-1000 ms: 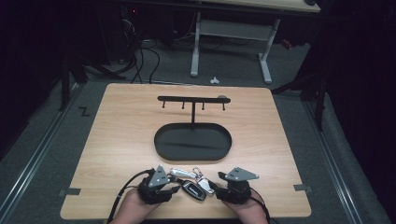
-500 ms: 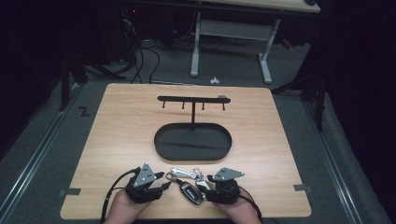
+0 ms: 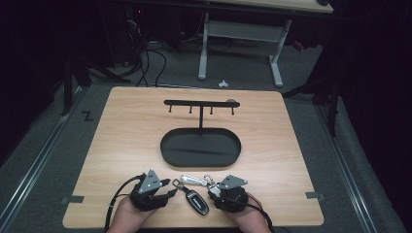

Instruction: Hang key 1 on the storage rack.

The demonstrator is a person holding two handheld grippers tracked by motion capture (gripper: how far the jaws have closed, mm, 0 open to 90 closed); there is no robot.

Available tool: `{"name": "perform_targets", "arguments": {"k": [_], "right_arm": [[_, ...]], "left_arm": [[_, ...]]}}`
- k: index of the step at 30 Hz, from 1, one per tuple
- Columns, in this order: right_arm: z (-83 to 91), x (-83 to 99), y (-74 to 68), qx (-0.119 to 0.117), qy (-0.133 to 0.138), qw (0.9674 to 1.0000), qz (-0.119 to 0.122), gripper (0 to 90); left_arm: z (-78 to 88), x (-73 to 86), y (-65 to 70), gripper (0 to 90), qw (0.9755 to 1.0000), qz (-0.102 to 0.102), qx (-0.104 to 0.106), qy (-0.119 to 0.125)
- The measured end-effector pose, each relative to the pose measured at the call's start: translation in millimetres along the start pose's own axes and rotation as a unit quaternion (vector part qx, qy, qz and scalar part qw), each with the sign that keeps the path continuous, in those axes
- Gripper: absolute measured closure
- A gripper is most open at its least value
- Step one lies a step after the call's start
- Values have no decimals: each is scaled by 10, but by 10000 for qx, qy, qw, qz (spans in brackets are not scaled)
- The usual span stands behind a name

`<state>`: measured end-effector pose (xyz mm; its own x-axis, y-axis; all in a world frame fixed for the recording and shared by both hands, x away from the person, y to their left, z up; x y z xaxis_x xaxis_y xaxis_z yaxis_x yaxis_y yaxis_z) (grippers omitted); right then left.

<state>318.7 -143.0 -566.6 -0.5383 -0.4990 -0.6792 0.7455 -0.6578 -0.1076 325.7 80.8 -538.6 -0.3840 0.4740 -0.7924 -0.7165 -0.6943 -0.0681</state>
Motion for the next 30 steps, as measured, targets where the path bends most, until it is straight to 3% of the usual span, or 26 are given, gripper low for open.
{"name": "perform_targets", "arguments": {"k": [3,6,10,12,15,17,18,20,22,24,27,28,30], "right_arm": [[133,14,127,221,173,9994,-203,531],[389,100,374,579,408,9961,-525,529],[746,354,787,1185,513,9856,-1096,528],[857,515,958,1458,405,9795,-1332,527],[884,733,1099,1538,106,9752,-1586,516],[932,723,1102,1579,187,9743,-1594,502],[975,655,1056,1636,328,9744,-1509,488],[995,495,923,1471,596,9780,-1357,435],[910,288,665,1110,810,9846,-1081,397],[704,92,328,546,913,9914,-765,367],[351,-87,-107,16,765,9965,-322,342],[301,-105,-162,-51,729,9970,-251,342],[107,-159,-348,-400,609,9972,-141,325]], "left_arm": [[-31,-1,56,564,9998,-120,130,-69],[-82,-29,128,570,9992,-315,217,-124],[-134,-91,162,569,9990,-403,210,-55],[-145,-123,147,569,9991,-378,195,-5],[-157,-165,102,570,9994,-312,123,80],[-157,-187,56,570,9996,-218,24,155],[-154,-191,35,569,9997,-190,-15,175],[-146,-186,-8,566,9996,-176,-119,199],[-134,-167,-73,564,9995,-148,-218,172],[-116,-143,-152,562,9993,-72,-322,164],[-71,-95,-272,562,9988,54,-459,147],[-55,-78,-309,562,9986,98,-491,141],[-30,-42,-374,562,9984,172,-522,108]]}}
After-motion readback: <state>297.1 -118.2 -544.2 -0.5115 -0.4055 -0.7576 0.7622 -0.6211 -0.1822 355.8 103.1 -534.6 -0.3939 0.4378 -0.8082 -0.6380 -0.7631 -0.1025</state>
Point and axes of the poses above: each handheld gripper's, and its own axes: z roughly backward along the jaws, x roughly out of its underside, y roughly to its right, the point moved 6 cm from there along -z, roughly forward along the jaws, and after that the axes turned 11 degrees about -x, right-handed, at the moved point
